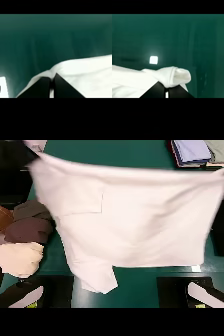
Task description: Fold the shirts.
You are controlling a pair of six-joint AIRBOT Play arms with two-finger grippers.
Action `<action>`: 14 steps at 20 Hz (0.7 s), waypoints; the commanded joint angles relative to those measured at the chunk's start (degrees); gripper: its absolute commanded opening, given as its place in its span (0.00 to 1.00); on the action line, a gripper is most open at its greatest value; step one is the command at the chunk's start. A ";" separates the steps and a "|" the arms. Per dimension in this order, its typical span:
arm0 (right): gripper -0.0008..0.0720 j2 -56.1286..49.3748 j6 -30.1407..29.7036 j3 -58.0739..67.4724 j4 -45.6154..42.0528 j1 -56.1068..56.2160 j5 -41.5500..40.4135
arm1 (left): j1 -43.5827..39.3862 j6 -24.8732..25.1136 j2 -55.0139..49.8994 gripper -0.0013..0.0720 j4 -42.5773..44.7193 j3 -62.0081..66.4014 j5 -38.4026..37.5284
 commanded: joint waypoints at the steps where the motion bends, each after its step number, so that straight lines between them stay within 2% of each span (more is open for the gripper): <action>1: 0.03 -10.84 0.68 -7.67 -0.76 2.51 -0.72 | 0.04 1.90 -12.70 0.05 0.04 -4.61 3.56; 5: 0.03 -22.58 0.44 -3.06 -1.03 2.45 -8.15 | 1.46 4.09 -24.41 0.05 -0.37 -4.59 13.62; 9: 0.03 -30.14 -0.02 7.10 -1.01 2.45 -10.45 | 4.63 4.11 -27.50 0.05 -0.81 -4.57 18.93; 11: 0.03 -31.41 -0.24 10.51 -1.07 2.45 -10.23 | 5.90 4.63 -27.30 0.05 -3.19 -4.17 18.51; 14: 0.03 -30.58 -1.38 10.78 -1.68 2.45 -6.49 | 6.27 9.11 -27.26 0.05 -5.97 -4.31 10.12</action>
